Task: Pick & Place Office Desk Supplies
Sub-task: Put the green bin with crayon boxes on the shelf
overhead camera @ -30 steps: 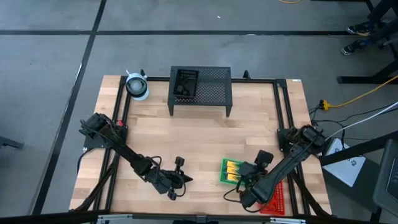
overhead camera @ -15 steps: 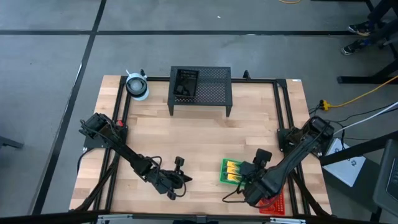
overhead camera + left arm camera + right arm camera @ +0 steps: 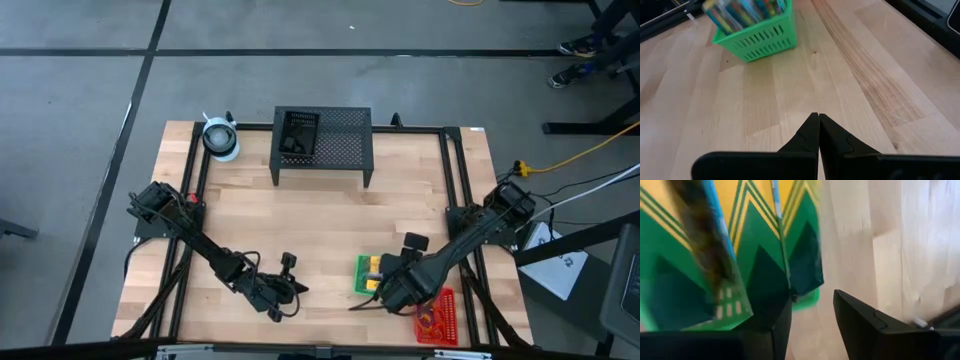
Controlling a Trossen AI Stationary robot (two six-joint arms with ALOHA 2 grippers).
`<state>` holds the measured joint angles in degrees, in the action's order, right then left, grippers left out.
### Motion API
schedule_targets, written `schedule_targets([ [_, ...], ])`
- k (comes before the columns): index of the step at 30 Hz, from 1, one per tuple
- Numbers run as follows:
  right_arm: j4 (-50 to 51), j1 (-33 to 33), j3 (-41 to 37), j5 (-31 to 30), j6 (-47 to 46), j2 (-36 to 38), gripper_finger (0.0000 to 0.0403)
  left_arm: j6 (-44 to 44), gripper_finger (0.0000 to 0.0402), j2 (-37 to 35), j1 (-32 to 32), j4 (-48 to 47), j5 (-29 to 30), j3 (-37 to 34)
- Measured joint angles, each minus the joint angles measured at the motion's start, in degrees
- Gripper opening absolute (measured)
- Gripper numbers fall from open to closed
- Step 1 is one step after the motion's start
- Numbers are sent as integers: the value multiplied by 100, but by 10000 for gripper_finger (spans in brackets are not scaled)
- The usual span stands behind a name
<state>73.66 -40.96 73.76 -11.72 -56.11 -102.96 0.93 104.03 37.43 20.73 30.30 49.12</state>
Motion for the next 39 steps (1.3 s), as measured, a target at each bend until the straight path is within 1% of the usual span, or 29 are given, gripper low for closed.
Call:
schedule_targets([
  [5, -46, 25, -301, 252, 2, 94, 146, 0, 1, 0, 2, -3, 0, 0],
  [8, -150, 24, -315, 250, -61, 287, 146, 0, 1, 0, -1, -2, 0, 0],
  [11, -128, 25, -234, 72, -205, 564, 146, -4, 1, 0, -3, 3, 0, 0],
  [14, -105, 25, -66, -255, -309, 806, 146, -4, 1, 0, -3, 5, 1, 0],
  [17, -104, 25, 69, -485, -311, 935, 146, -7, 1, 0, -3, 3, 2, 0],
  [19, -99, 28, 82, -517, -318, 956, 146, -7, 1, 0, -3, 0, 2, 0],
  [22, -82, 28, -45, -330, -372, 941, 146, -7, 1, 0, -3, -11, 0, 0],
  [28, -179, 28, -572, -31, -475, 929, 146, 0, 1, 0, 2, -83, -31, 0],
  [32, -740, 27, -864, 62, -338, 927, 145, 15, 1, 0, -11, -87, -34, 0],
  [39, -1156, 28, -1261, 104, -309, 929, 145, 33, 1, 0, -42, -87, -44, 0],
])
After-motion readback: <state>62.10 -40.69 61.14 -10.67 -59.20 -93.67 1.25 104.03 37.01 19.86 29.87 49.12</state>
